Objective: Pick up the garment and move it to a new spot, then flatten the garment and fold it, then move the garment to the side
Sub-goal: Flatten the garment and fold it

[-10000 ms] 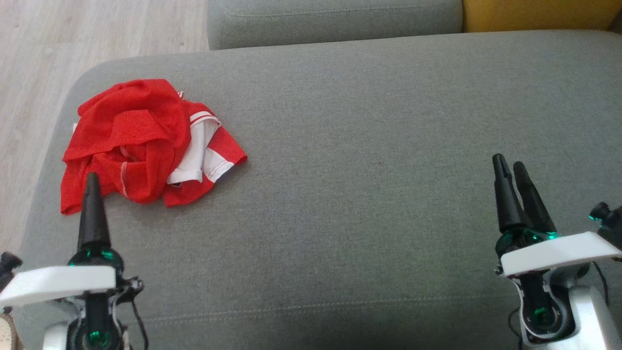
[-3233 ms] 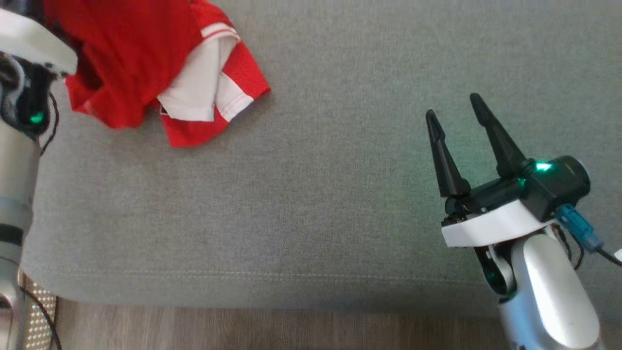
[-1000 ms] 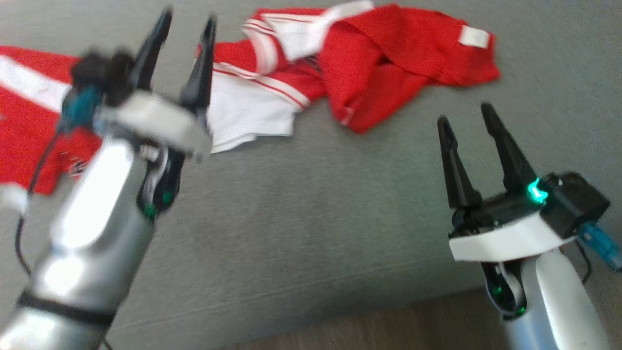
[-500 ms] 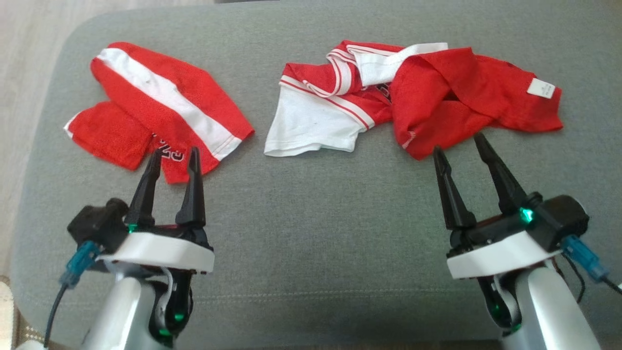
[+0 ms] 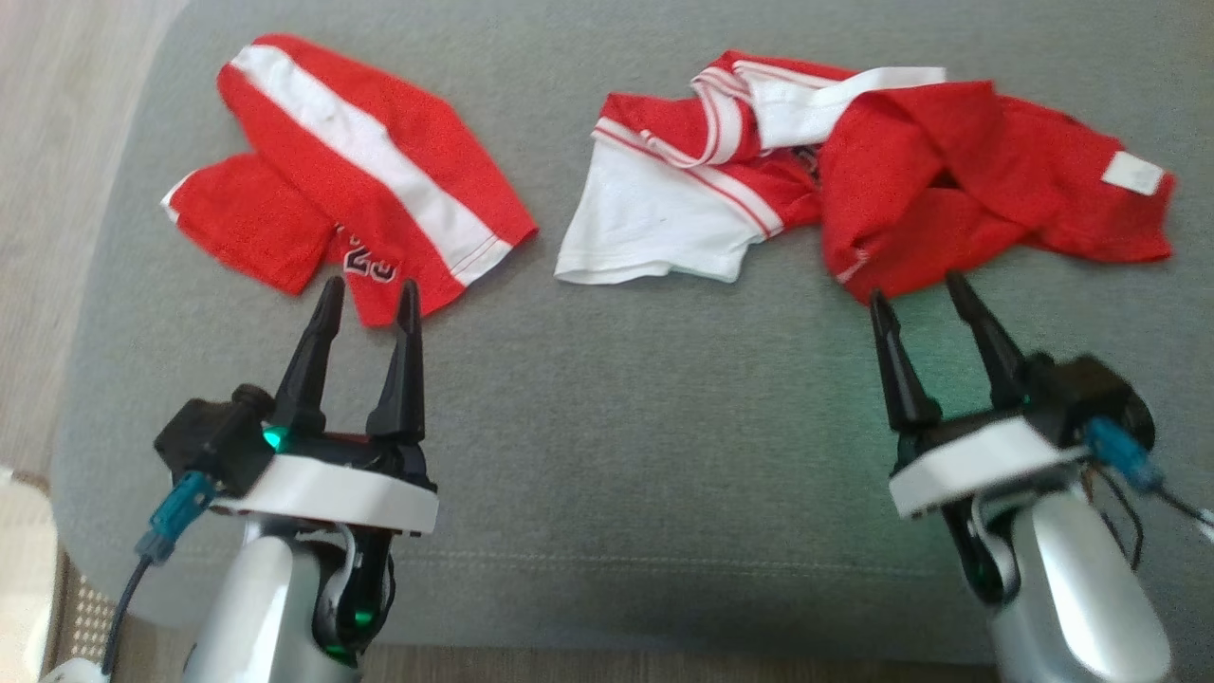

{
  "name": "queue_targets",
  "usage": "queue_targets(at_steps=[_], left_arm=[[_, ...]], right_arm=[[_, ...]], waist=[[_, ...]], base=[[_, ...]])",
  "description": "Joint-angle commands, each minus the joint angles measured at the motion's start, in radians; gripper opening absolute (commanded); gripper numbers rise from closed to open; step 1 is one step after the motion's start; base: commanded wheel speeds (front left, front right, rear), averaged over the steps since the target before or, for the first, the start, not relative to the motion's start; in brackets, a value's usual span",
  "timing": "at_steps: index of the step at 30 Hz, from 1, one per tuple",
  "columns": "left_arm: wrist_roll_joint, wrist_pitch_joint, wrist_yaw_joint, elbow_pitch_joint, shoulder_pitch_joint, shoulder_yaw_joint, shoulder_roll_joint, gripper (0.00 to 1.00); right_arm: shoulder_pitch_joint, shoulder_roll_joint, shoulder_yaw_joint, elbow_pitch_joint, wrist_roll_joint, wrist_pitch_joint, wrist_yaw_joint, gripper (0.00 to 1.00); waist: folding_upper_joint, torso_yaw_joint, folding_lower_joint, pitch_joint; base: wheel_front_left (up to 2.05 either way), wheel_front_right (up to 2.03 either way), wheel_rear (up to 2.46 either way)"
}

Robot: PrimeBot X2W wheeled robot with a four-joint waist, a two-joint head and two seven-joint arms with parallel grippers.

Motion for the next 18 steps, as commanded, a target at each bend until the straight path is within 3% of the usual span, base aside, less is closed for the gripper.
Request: queue_targets(at_steps=[1,14,15,16,17,18], left_arm=[[0.011,-0.008,-0.012,-0.027,-0.044,0.031,0.001,1.00],[-0.002,-0.008,-0.037,-0.006,-0.075,0.008,-0.009,1.00],[-0.003,-0.008,-0.035,-0.006,-0.075,0.008,-0.009,1.00],[-0.004,-0.008,-0.034,-0.006,-0.074,0.010,-0.009,1.00],[-0.003,-0.008,-0.032,-0.006,-0.072,0.014,-0.009,1.00],[-0.002,-0.008,-0.030,-0.004,-0.070,0.018,-0.009,1.00]], right_arm=[[-0.066,0.002,0.012,0.001,-0.012,0.002,0.000,1.00],[-0.276,0.002,-0.085,0.341,-0.111,0.021,0.000,1.00],[-0.288,0.002,-0.085,0.360,-0.109,0.021,0.000,0.90],[-0.301,0.002,-0.083,0.374,-0.103,0.018,0.000,0.26],[-0.310,0.002,-0.077,0.383,-0.094,0.013,0.000,0.00],[-0.316,0.002,-0.066,0.389,-0.083,0.009,0.000,0.00]], waist=[[0.0000,0.024,0.0000,0.023],[0.0000,0.119,0.0000,0.081],[0.0000,0.119,0.0000,0.082],[0.0000,0.116,0.0000,0.081],[0.0000,0.111,0.0000,0.079],[0.0000,0.103,0.0000,0.076]], base=[[0.00,0.00,0.00],[0.00,0.00,0.00],[0.00,0.00,0.00],[0.00,0.00,0.00],[0.00,0.00,0.00],[0.00,0.00,0.00]])
